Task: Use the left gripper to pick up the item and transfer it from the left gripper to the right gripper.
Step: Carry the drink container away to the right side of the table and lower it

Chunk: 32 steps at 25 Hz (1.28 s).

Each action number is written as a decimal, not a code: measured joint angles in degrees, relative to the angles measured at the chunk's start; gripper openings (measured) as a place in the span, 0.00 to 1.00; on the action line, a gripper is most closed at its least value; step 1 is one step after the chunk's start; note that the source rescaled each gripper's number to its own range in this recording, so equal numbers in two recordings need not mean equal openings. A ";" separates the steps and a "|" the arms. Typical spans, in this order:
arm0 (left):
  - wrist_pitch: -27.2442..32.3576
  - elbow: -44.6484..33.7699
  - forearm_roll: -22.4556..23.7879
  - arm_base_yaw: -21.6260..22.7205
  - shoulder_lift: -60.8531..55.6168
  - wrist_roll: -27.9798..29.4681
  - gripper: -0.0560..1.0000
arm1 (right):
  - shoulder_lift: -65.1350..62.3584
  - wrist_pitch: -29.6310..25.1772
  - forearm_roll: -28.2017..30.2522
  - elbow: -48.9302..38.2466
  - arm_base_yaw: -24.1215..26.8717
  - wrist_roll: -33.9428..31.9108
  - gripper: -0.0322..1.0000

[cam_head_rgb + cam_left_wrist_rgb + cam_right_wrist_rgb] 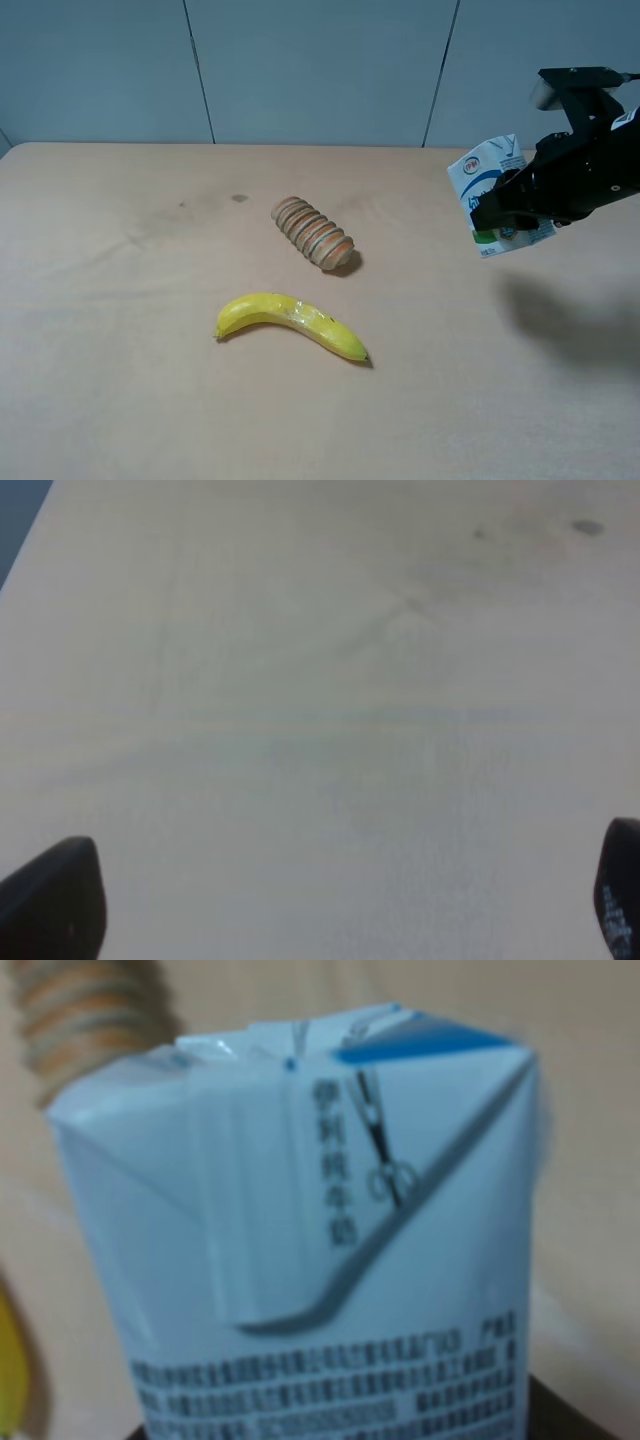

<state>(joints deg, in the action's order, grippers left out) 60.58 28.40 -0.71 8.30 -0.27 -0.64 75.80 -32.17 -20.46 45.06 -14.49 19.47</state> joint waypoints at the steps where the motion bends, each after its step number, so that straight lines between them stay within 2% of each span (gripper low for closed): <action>1: 0.00 0.00 0.00 0.00 0.00 0.00 0.97 | 1.62 -1.42 0.98 1.57 0.47 -0.67 0.03; 9: 0.00 0.00 0.00 0.00 0.00 0.00 0.97 | 16.43 -8.64 8.35 13.24 0.77 -7.05 0.03; 15: 0.00 0.00 0.00 0.00 0.00 0.00 0.97 | 24.76 -9.55 14.34 19.72 0.81 -12.59 0.03; 24: 0.00 0.00 0.00 0.00 0.00 0.00 0.97 | 32.95 -8.42 15.79 20.65 0.88 -14.15 0.03; 32: 0.00 0.00 -0.07 0.00 0.00 0.00 0.97 | 33.67 -7.73 15.99 20.65 0.88 -15.13 0.04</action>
<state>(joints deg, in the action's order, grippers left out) 60.58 28.40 -0.77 8.30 -0.27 -0.64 109.47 -39.89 -4.47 65.71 -13.61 4.34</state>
